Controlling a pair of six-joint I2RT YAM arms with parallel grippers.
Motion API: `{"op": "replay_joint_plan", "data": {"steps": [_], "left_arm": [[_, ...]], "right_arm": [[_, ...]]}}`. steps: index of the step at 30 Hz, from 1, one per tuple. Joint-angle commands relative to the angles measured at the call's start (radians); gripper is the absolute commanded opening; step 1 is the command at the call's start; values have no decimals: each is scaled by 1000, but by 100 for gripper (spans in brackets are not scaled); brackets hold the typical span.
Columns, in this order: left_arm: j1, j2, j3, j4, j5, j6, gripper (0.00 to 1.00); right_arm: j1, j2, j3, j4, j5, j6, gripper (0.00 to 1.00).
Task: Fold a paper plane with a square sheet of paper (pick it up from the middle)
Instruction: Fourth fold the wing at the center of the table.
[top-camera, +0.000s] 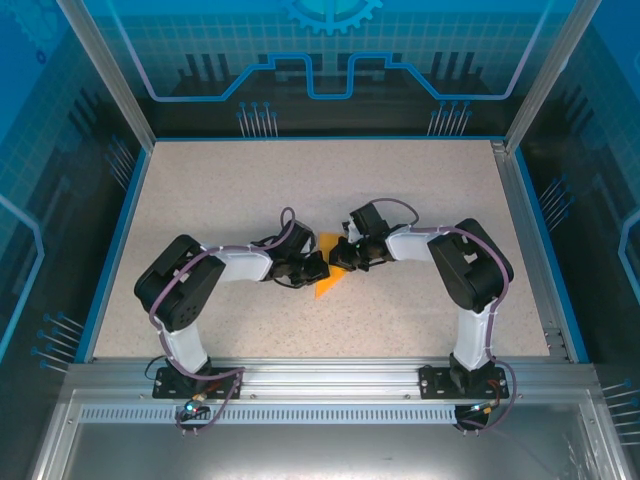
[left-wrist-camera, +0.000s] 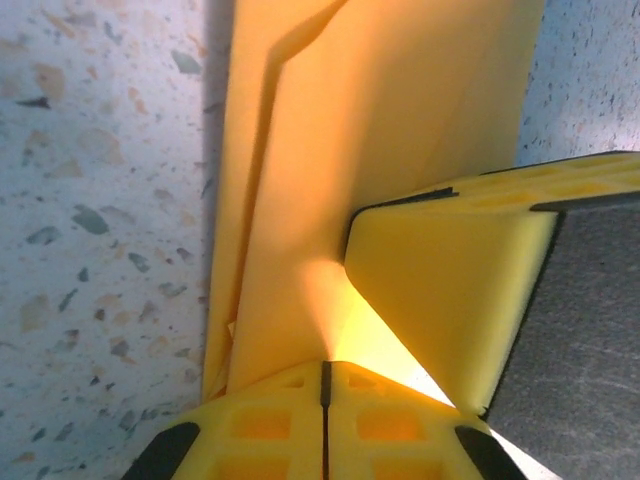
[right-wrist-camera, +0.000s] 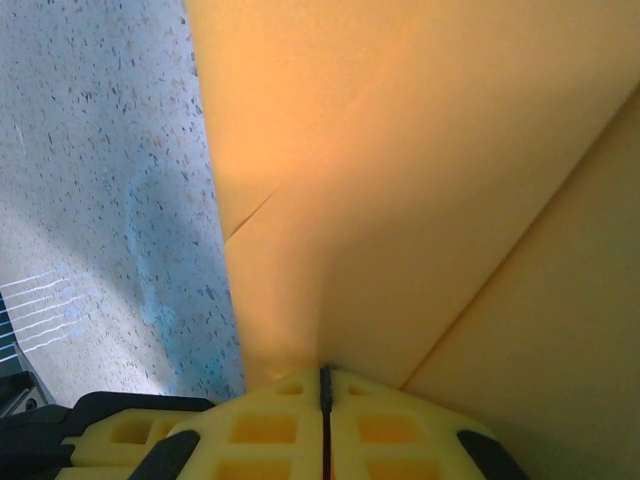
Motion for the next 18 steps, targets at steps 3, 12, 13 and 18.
{"op": "replay_joint_plan", "data": {"steps": [3, 12, 13, 18], "left_arm": [[-10, 27, -61, -164, -96, 55, 7], [-11, 36, -62, -116, -71, 47, 5], [-11, 35, -63, -110, -68, 49, 5], [-10, 34, -58, -111, -64, 43, 5]], "right_arm": [[6, -64, 7, -69, 89, 0, 7], [13, -46, 12, 10, 38, -8, 3], [15, -31, 18, 4, 43, -7, 3], [2, 31, 22, -19, 82, -39, 4]]}}
